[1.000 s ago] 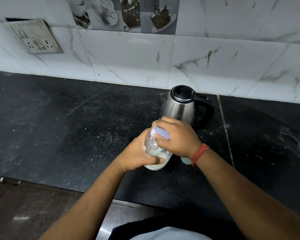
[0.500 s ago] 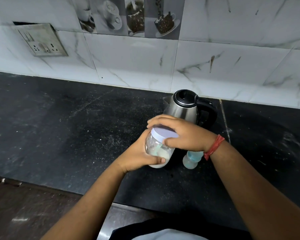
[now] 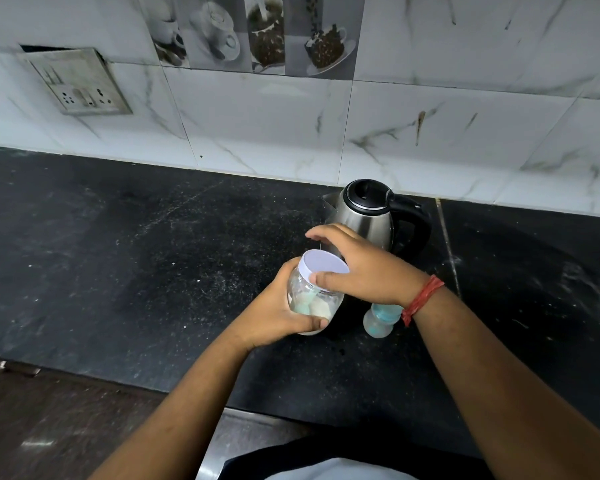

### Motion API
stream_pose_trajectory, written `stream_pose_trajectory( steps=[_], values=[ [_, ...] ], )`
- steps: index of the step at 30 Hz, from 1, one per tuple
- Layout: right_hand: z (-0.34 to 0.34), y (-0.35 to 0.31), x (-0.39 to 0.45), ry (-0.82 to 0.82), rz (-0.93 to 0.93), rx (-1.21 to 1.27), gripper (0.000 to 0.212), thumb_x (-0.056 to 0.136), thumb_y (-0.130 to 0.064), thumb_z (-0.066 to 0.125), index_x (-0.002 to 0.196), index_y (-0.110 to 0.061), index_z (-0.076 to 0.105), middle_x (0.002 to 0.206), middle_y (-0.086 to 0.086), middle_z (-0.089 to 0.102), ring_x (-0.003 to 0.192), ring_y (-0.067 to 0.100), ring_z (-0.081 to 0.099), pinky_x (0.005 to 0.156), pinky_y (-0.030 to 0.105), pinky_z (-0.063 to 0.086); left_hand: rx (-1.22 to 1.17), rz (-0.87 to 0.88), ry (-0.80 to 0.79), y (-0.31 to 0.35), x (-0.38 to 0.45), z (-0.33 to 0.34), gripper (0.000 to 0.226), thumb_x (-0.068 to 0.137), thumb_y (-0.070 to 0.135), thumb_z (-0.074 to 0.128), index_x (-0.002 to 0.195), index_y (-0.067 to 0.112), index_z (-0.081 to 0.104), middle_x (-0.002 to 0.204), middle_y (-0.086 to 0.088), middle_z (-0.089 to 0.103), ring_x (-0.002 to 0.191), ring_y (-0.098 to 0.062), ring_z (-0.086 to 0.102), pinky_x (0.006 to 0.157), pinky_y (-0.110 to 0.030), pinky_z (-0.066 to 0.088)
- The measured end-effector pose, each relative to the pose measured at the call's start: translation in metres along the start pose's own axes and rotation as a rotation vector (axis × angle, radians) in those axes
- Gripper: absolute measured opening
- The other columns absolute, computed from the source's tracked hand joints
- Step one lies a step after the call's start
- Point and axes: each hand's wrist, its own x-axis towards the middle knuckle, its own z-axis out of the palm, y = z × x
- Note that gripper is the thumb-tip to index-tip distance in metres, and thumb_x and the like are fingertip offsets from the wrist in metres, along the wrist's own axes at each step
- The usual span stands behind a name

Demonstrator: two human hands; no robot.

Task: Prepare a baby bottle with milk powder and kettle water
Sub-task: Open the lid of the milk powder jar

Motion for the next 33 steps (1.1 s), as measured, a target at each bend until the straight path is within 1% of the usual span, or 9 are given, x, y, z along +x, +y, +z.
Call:
stream_pose_trajectory(
  steps=[4,7,11,13,18,21,24,28,33],
  values=[
    [0.002,-0.002,0.001,0.014,0.162,-0.272,0.073,0.075,-0.079,0.052,0.133,-0.035,0.049,0.133,-0.014,0.049,0.120,0.010,0.052,0.102,0.039,0.046,0.022,0.006,0.004,0.001,0.001,-0.001,0.098,0.075,0.005,0.089,0.150,0.032,0.031,0.139,0.007,0.054,0.124,-0.005,0.059,0.100,-0.027,0.052],
    [0.001,-0.001,-0.002,-0.024,0.126,-0.187,0.060,0.080,-0.060,0.064,0.133,-0.036,0.050,0.131,-0.017,0.050,0.118,0.009,0.052,0.102,0.038,0.047,0.038,0.004,-0.008,-0.001,0.000,0.000,0.100,0.073,0.008,0.089,0.150,0.033,0.031,0.139,0.007,0.055,0.125,-0.008,0.059,0.102,-0.031,0.053],
    [-0.005,-0.001,-0.008,-0.107,0.022,-0.011,0.074,0.085,-0.015,0.072,0.149,-0.030,0.039,0.149,-0.016,0.040,0.133,-0.001,0.039,0.105,0.007,0.032,0.022,-0.006,0.003,-0.004,-0.002,0.001,0.099,0.073,0.005,0.090,0.148,0.033,0.031,0.140,0.009,0.054,0.127,-0.003,0.057,0.106,-0.028,0.050],
    [-0.004,-0.001,-0.009,-0.086,0.029,0.006,0.075,0.088,-0.025,0.074,0.152,-0.031,0.034,0.153,-0.016,0.034,0.137,-0.001,0.034,0.105,0.006,0.029,0.015,-0.007,0.000,-0.005,-0.003,0.000,0.099,0.074,0.006,0.089,0.149,0.032,0.031,0.140,0.008,0.054,0.126,-0.005,0.058,0.105,-0.028,0.050],
    [0.004,0.001,-0.002,-0.014,0.148,-0.205,0.089,0.078,-0.070,0.066,0.151,-0.031,0.032,0.147,-0.011,0.036,0.131,0.010,0.044,0.108,0.034,0.042,0.005,-0.011,-0.003,-0.005,-0.004,0.000,0.099,0.073,0.007,0.089,0.149,0.032,0.031,0.140,0.008,0.054,0.126,-0.005,0.058,0.103,-0.028,0.051],
    [0.004,-0.001,-0.005,-0.030,0.130,-0.100,0.083,0.082,-0.045,0.076,0.151,-0.029,0.032,0.142,-0.008,0.044,0.126,0.009,0.049,0.105,0.029,0.043,-0.002,-0.011,-0.002,-0.006,-0.004,0.000,0.099,0.073,0.006,0.089,0.148,0.033,0.031,0.141,0.008,0.053,0.126,-0.003,0.058,0.102,-0.025,0.051],
    [0.002,-0.003,-0.010,-0.067,0.059,0.115,0.082,0.083,-0.012,0.074,0.152,-0.028,0.031,0.150,-0.009,0.040,0.138,0.004,0.040,0.113,0.024,0.037,-0.011,-0.014,0.003,-0.007,-0.005,-0.001,0.099,0.072,0.006,0.089,0.147,0.035,0.031,0.141,0.008,0.053,0.126,-0.003,0.058,0.103,-0.024,0.050],
    [0.005,-0.003,-0.009,-0.050,0.056,0.068,0.085,0.087,-0.034,0.076,0.155,-0.028,0.025,0.157,-0.010,0.030,0.142,0.006,0.035,0.115,0.029,0.036,-0.004,-0.012,-0.008,-0.009,-0.006,-0.001,0.100,0.072,0.010,0.089,0.150,0.033,0.030,0.140,0.008,0.054,0.127,-0.006,0.059,0.104,-0.028,0.051],
    [0.010,0.003,-0.003,-0.007,0.131,-0.025,0.080,0.082,-0.050,0.076,0.148,-0.034,0.036,0.139,-0.007,0.053,0.124,0.012,0.054,0.106,0.035,0.046,0.012,-0.001,-0.009,-0.012,-0.006,0.000,0.098,0.072,0.007,0.089,0.145,0.038,0.032,0.141,0.006,0.054,0.127,-0.007,0.059,0.103,-0.030,0.052]
  ],
)
